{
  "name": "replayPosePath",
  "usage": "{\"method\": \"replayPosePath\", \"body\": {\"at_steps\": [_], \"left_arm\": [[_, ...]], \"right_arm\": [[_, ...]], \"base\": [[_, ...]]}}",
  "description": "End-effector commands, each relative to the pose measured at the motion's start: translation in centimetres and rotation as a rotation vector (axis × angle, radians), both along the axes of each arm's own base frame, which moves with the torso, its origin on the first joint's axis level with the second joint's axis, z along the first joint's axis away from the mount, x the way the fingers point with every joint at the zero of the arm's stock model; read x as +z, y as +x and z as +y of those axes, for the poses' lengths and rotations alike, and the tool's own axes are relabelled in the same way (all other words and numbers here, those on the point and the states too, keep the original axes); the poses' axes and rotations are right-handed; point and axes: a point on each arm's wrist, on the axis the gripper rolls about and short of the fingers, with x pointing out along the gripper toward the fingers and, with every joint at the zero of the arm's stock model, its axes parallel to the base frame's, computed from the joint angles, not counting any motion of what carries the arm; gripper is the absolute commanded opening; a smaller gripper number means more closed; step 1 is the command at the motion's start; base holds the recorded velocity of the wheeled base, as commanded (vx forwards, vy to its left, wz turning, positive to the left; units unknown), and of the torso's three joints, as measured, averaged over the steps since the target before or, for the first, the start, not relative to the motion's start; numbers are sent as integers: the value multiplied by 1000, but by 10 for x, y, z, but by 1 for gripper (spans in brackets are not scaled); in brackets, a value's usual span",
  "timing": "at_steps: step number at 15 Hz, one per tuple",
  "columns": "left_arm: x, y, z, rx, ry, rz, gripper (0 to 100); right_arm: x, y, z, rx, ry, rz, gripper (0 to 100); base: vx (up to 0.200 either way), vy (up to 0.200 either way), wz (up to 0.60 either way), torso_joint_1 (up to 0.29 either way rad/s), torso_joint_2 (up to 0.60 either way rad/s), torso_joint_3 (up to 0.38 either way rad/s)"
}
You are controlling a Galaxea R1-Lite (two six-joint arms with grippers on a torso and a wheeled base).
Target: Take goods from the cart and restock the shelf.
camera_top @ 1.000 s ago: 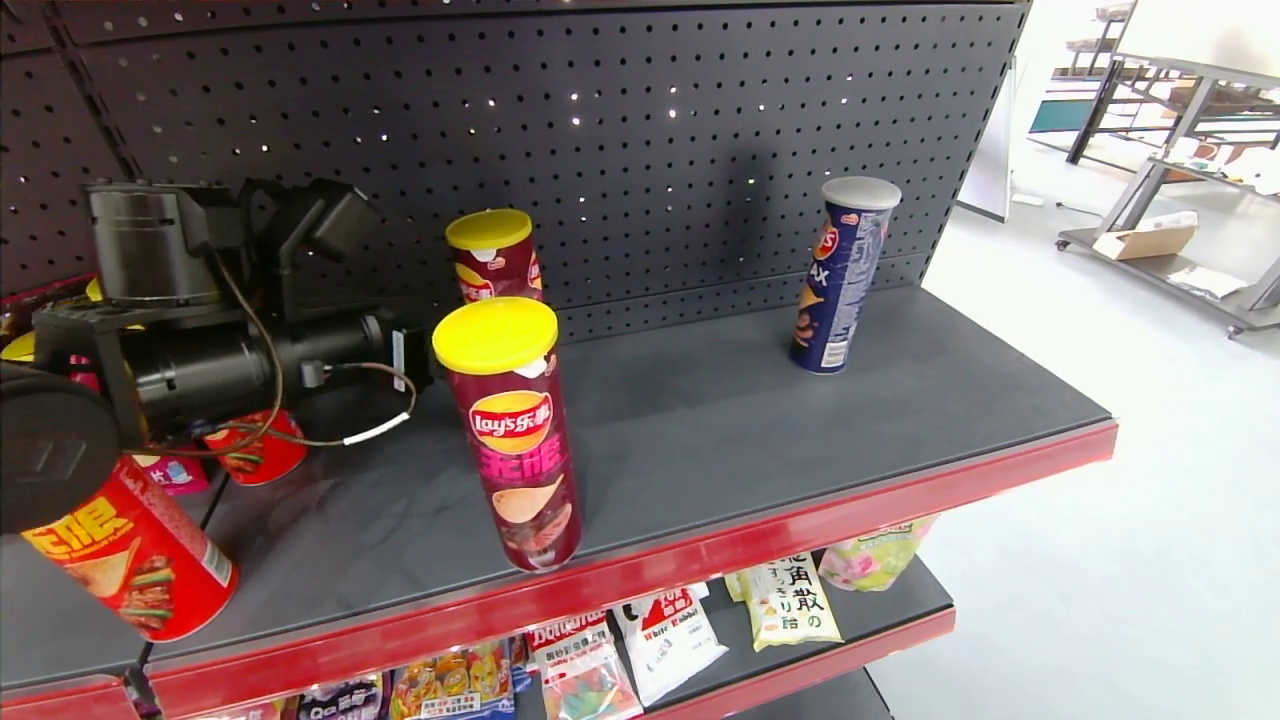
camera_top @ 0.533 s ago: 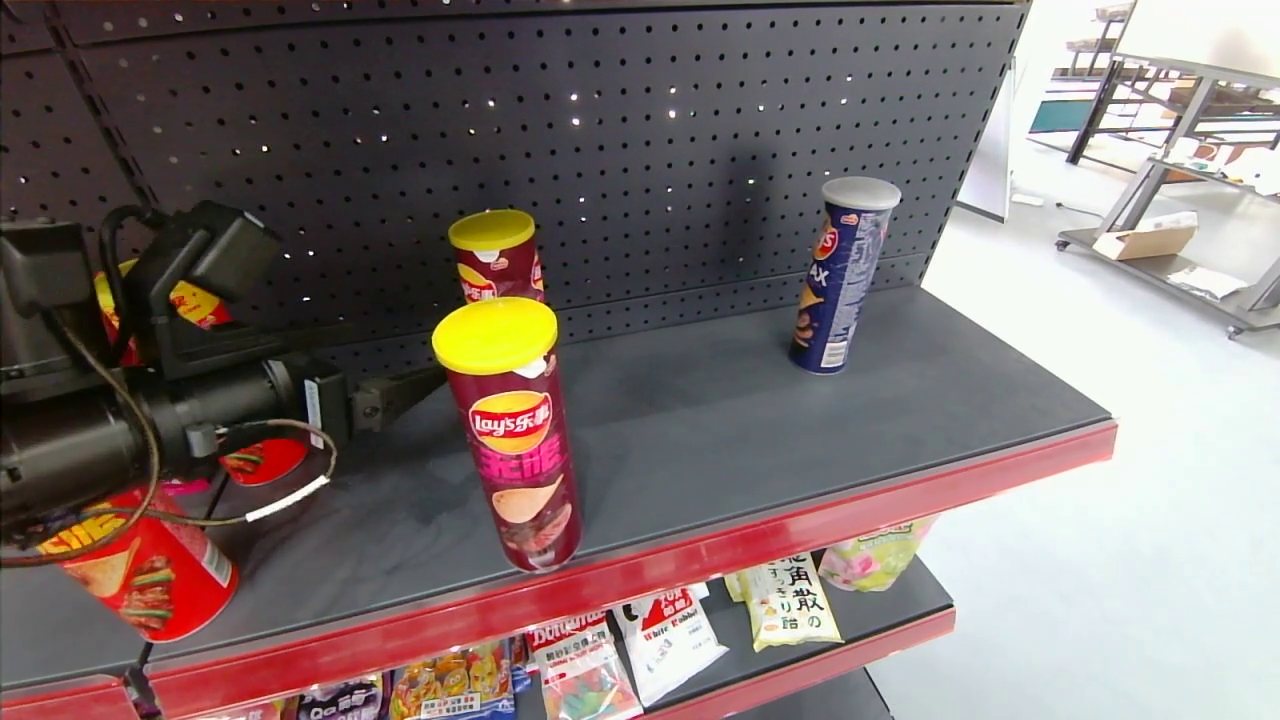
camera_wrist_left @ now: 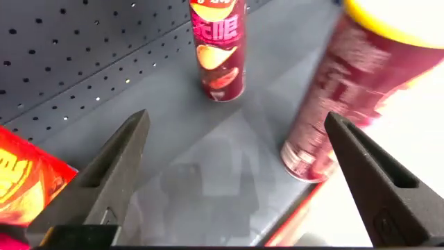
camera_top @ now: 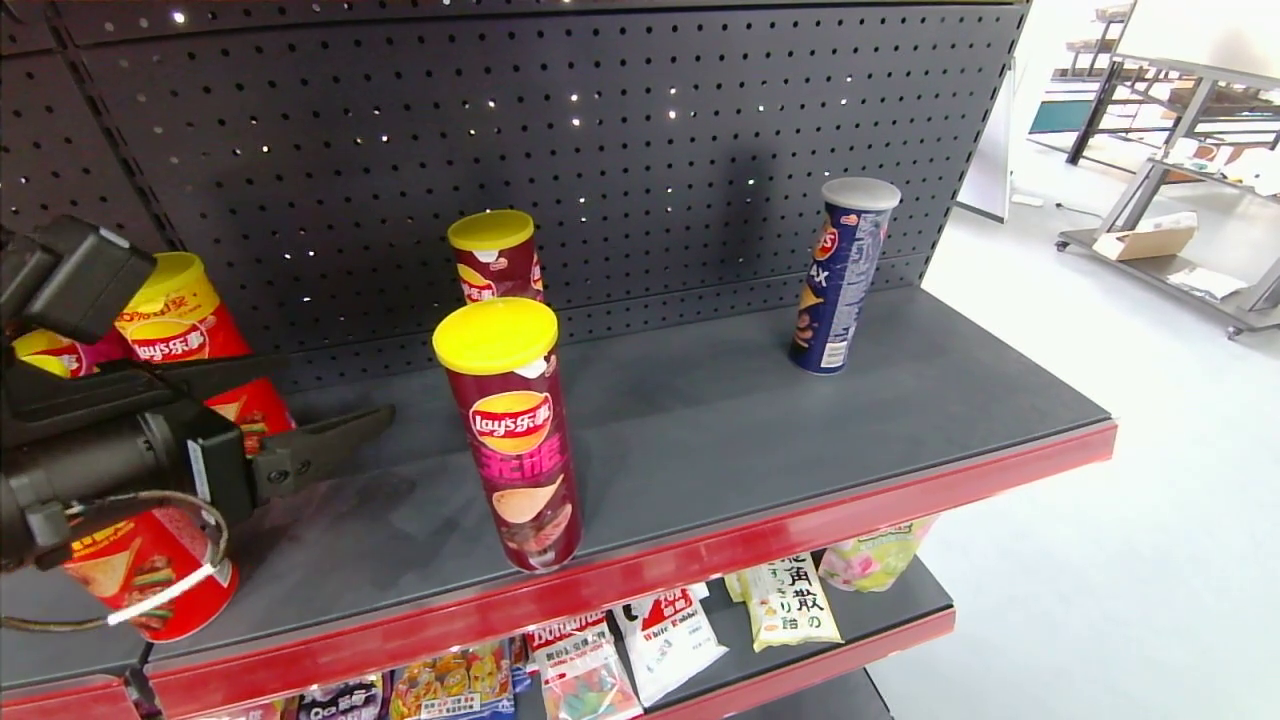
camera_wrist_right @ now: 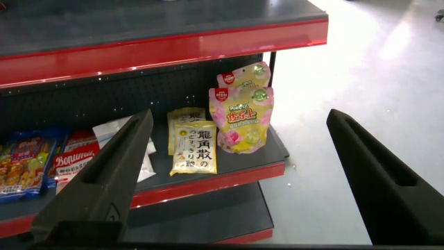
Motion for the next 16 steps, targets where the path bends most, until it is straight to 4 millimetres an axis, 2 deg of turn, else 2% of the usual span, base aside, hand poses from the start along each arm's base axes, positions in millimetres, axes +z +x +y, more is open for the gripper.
{"method": "replayPosePath", "body": {"at_steps": [1, 6, 7, 9, 11, 12, 14, 16], "left_arm": [[7, -25, 3, -17, -9, -35, 100], [-3, -83, 20, -15, 3, 5, 100], [-8, -107, 27, -15, 7, 28, 100], [-14, -139, 36, 6, 6, 53, 100], [-19, -155, 42, 84, -21, 53, 100], [-28, -170, 48, 182, -37, 58, 100], [-42, -192, 55, 254, -30, 90, 100], [-53, -206, 58, 380, -13, 155, 100]], "right_arm": [[0, 0, 0, 2, 0, 2, 100], [0, 0, 0, 0, 0, 2, 100], [0, 0, 0, 0, 0, 2, 100], [0, 0, 0, 0, 0, 2, 100], [0, 0, 0, 0, 0, 0, 100], [0, 0, 0, 0, 0, 0, 100], [0, 0, 0, 0, 0, 2, 100], [0, 0, 0, 0, 0, 2, 100]], "base": [[0, 0, 0, 0, 0, 0], [0, 0, 0, 0, 0, 0], [0, 0, 0, 0, 0, 0], [0, 0, 0, 0, 0, 0], [0, 0, 0, 0, 0, 0], [0, 0, 0, 0, 0, 0], [0, 0, 0, 0, 0, 0], [0, 0, 0, 0, 0, 0]]}}
